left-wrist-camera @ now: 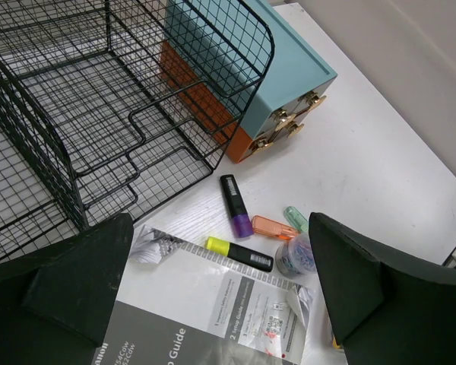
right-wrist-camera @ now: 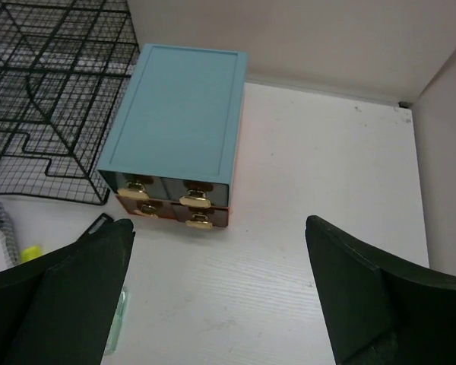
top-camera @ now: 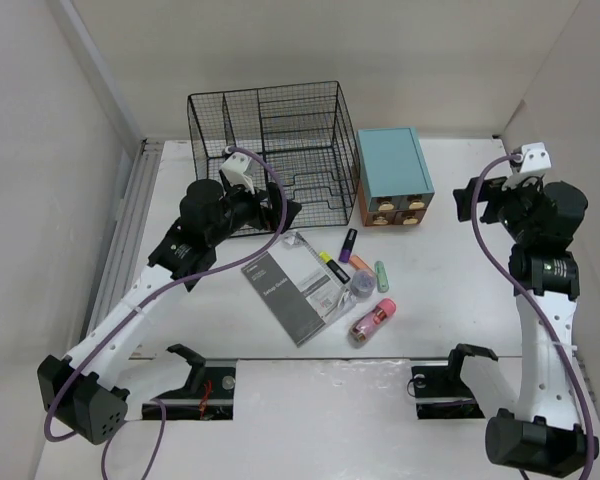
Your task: Organize the desk
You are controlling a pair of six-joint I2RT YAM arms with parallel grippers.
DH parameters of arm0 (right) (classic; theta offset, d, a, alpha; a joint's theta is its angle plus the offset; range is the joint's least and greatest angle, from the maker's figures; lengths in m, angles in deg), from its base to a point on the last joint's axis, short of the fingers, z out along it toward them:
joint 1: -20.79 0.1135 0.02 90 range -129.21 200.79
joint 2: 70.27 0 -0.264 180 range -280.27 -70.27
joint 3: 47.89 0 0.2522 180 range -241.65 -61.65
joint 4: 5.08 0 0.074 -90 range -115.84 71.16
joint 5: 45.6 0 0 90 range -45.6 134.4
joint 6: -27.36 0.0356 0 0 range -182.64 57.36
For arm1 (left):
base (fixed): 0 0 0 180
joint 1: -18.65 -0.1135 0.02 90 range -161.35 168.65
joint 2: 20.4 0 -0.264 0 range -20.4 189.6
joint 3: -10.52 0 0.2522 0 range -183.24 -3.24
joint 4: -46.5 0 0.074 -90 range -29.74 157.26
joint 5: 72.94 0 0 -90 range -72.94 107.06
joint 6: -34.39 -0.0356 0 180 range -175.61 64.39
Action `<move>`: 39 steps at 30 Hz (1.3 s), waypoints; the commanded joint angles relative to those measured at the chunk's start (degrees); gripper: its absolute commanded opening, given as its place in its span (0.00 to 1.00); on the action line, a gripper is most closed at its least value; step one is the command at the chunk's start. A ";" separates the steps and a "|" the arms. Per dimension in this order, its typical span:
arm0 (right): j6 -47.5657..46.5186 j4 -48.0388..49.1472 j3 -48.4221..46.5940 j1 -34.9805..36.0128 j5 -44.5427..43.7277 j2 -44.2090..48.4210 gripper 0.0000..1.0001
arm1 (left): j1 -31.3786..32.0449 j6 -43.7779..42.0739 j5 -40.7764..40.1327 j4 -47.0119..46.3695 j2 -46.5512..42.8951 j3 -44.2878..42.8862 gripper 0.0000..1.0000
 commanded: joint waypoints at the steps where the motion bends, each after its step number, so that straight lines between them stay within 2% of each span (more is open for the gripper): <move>1: -3.15 0.85 -0.47 -0.21 5.18 2.01 0.99 | -0.14 -1.15 0.90 -2.56 -0.44 0.22 1.00; 2: -3.19 -0.11 -0.46 -0.21 7.29 2.02 0.99 | -0.14 -1.15 0.90 -2.56 -0.44 0.22 1.00; 3: -8.49 -1.08 0.15 -0.21 8.88 2.02 0.99 | -0.14 -1.15 1.51 -2.56 -0.44 0.22 0.97; 5: -10.74 -2.13 0.77 -0.21 8.73 2.02 0.99 | -0.14 -1.15 2.47 -3.17 -0.44 0.22 0.95; 8: -11.44 -2.14 0.77 -0.21 2.59 2.63 0.99 | 2.57 -1.68 1.61 -2.66 -0.44 0.84 0.85; 11: -11.45 -2.93 0.77 -0.21 -2.68 3.25 0.99 | 7.13 -2.38 -2.60 -0.11 -1.14 -0.57 0.76; 15: -14.52 -7.31 0.16 1.72 -6.83 3.25 0.99 | 10.49 2.70 -4.20 1.65 -5.00 -1.98 0.50; 16: -15.22 -7.94 0.16 1.73 -6.32 3.25 0.99 | 10.49 4.45 -4.20 1.65 -6.23 -1.98 0.36; 17: -18.27 -8.99 0.68 2.25 -4.66 3.25 0.99 | 11.10 8.04 -4.20 0.87 -9.12 0.11 0.26; 18: -21.61 -10.56 0.68 2.25 4.58 3.77 0.99 | 11.11 10.16 -4.20 -0.01 -10.80 1.52 0.13; 19: -23.64 -12.23 0.68 2.25 8.24 3.77 0.99 | 11.11 12.45 -4.90 -0.71 -12.47 3.19 0.01; 20: -23.66 -12.95 0.16 2.25 11.32 3.77 0.92 | 11.11 14.56 -5.60 -1.24 -15.79 6.78 0.00; 21: -23.66 -13.65 -0.45 2.25 14.75 2.38 0.66 | 11.11 16.32 -7.52 -1.77 -17.48 8.55 0.00; 22: -23.66 -15.31 -1.24 3.91 20.09 1.32 0.20 | 11.11 19.82 -8.67 -1.77 -19.15 10.40 0.00; 23: -23.66 -16.11 -2.12 5.05 21.36 0.18 0.00 | 11.63 21.59 -9.47 -1.77 -20.64 12.33 0.00; 24: -23.66 -16.90 -4.13 6.55 22.51 -1.05 0.00 | 11.64 23.35 -10.08 -1.77 -23.53 16.18 0.00; 25: -24.54 -18.21 -5.02 9.95 24.87 -3.32 0.08 | 11.64 27.11 -11.48 -1.77 -24.78 17.96 0.37; 26: -25.07 -18.75 -5.64 11.99 26.37 -4.30 0.71 | 11.64 28.89 -11.49 -1.25 -25.83 19.71 0.54; 27: -25.77 -18.75 -5.64 14.36 28.12 -5.27 0.92 | 11.64 30.91 -12.71 -0.72 -26.89 21.30 0.62; 28: -25.77 -18.75 -6.25 16.99 29.10 -7.02 1.00 | 11.64 32.58 -13.51 -0.20 -28.90 24.88 0.68; 29: -25.25 -17.88 -5.56 22.07 30.50 -7.91 1.00 | 11.64 34.08 -14.21 -1.32 -29.70 27.01 0.76; 31: -21.23 -12.36 -2.76 25.62 31.13 -9.75 1.00 | 11.64 38.04 -15.53 -2.56 -30.33 32.36 0.77; 35: -17.25 -3.21 1.64 27.82 27.10 -16.24 1.00 | 11.64 43.48 -19.48 -4.06 -29.19 38.79 0.75; 38: -15.23 5.14 4.98 32.29 22.09 -18.28 1.00 | 11.64 45.95 -21.77 -5.46 -26.82 41.96 0.71; 39: -15.23 6.63 4.99 34.23 17.99 -19.68 1.00 | 11.64 47.26 -23.43 -5.46 -26.20 41.97 0.71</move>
